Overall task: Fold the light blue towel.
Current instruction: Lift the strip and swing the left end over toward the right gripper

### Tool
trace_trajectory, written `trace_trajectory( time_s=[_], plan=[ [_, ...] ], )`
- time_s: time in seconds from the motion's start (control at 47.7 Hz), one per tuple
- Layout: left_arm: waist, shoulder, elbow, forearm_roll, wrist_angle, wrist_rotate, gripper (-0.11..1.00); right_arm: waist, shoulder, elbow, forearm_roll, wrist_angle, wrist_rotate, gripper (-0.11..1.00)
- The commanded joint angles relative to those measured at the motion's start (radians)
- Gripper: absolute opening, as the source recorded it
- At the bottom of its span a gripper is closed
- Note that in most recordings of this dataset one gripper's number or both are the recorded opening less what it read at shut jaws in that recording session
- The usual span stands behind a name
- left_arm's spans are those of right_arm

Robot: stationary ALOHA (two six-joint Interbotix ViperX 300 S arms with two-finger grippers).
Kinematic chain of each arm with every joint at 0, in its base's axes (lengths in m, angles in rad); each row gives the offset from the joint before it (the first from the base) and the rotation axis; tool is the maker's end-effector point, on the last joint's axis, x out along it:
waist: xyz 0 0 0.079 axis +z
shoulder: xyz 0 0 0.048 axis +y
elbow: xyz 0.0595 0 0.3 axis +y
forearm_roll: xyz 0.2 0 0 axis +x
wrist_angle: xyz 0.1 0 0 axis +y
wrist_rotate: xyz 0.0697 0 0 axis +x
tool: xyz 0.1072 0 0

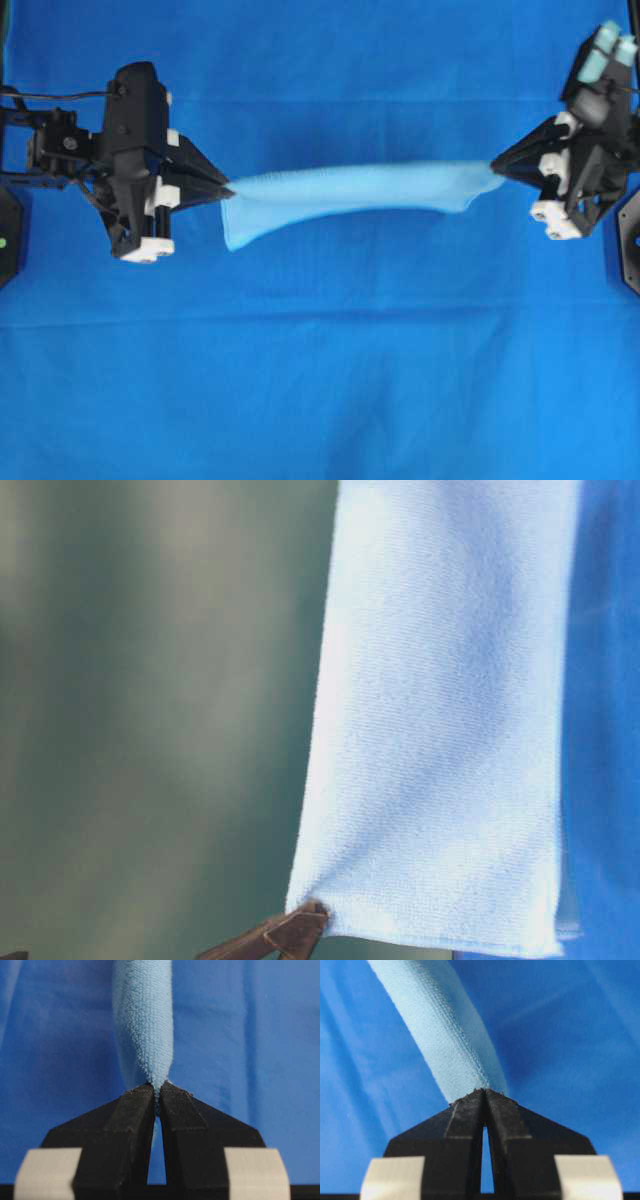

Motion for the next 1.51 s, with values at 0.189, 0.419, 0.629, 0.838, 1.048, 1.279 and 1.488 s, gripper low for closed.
trace_trajectory(
  time_s=[0.189,0.419,0.629,0.838,1.048,1.279,1.488],
  plan=[
    [-0.012,0.000,-0.028,-0.002,-0.011,-0.011,0.02,-0.031,0.015,-0.026,-0.041,-0.032,0.003,0.01],
    [-0.083,0.064,-0.061,-0.002,-0.071,-0.012,0.02,-0.137,0.049,-0.041,-0.071,-0.086,0.002,0.01],
    [-0.181,0.199,-0.149,-0.002,-0.140,-0.012,0.02,-0.236,0.080,-0.064,-0.117,-0.126,0.000,0.01],
    [-0.252,0.354,-0.305,-0.002,-0.150,-0.012,0.02,-0.322,0.138,-0.092,-0.135,-0.190,-0.011,0.01],
    [-0.282,0.503,-0.468,-0.002,-0.158,-0.012,0.02,-0.348,0.227,-0.144,-0.138,-0.239,-0.012,0.01],
    [-0.298,0.589,-0.575,-0.002,-0.153,-0.012,0.02,-0.348,0.307,-0.209,-0.138,-0.247,-0.015,0.01],
    [-0.302,0.609,-0.595,-0.002,-0.158,-0.011,0.02,-0.347,0.316,-0.219,-0.155,-0.245,-0.015,0.01]
  ],
)
